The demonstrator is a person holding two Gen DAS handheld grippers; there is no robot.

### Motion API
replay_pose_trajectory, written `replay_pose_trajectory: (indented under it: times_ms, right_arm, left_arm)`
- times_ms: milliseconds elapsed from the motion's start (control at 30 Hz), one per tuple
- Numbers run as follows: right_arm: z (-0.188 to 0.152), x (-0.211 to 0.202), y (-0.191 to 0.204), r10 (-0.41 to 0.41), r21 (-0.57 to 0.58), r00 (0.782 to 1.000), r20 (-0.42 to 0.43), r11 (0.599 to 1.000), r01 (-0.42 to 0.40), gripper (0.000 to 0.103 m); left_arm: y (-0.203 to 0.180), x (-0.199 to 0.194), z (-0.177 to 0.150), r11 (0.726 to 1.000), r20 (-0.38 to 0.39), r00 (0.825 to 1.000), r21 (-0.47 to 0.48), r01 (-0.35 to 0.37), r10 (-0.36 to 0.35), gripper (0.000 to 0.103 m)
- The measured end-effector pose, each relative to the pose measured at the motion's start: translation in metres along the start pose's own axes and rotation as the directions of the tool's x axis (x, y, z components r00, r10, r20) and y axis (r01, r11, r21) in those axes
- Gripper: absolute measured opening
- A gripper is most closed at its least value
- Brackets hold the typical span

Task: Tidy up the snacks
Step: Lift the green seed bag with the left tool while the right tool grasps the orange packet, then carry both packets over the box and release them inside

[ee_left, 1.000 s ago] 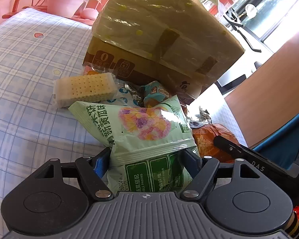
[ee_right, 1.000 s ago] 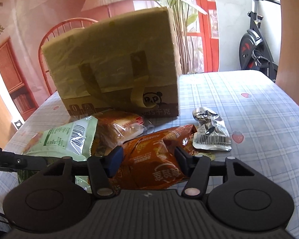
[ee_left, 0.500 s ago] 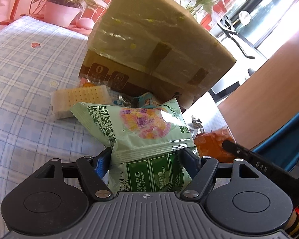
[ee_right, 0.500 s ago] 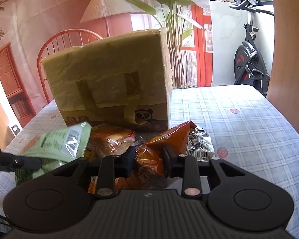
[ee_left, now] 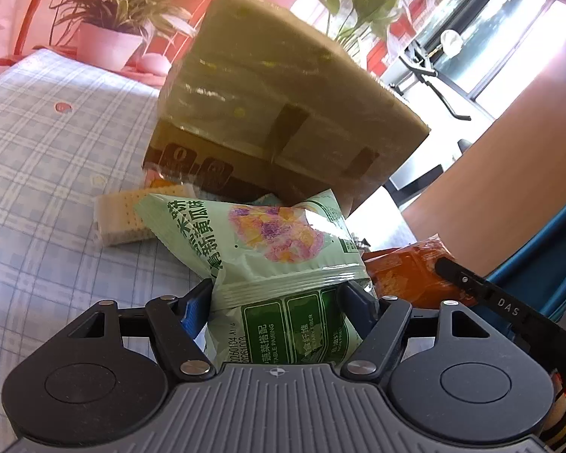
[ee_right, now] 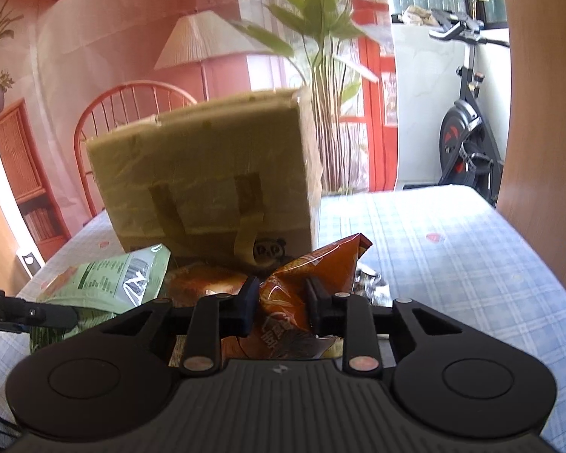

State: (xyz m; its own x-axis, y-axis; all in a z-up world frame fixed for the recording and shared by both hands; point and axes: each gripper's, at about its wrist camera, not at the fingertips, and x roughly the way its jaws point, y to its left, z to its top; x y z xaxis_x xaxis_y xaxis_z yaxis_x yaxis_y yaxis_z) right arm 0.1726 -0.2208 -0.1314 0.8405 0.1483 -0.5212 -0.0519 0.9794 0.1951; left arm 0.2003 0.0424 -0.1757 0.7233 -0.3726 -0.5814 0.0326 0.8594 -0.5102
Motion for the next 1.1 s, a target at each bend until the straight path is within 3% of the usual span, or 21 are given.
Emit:
replay_pose_trajectory:
  times_ms: [367,700,1100]
  right_arm:
    - [0.023,-0.018,0.005,-0.020,-0.046,0.996,0.088,0.999,0.025,0.028]
    - [0.044,-0.025,0.011,0.032,-0.041,0.989,0.144,0.999,-0.027,0.028]
    - [0.122,-0.038,0.024,0.128,-0.099,0.940,0.315,0.990,-0.102,0.028]
  left_arm:
    - [-0.007,-0.015,0.006,0.999,0.066,0.998,0.045,0.009,-0.012,0.074]
    - [-0.015,-0.033,0.034,0.989,0.127,0.992,0.144,0.008,-0.026,0.074]
    - [-0.057,-0.063,0.108,0.966,0.296,0.948,0.254,0.040,-0.117,0.074]
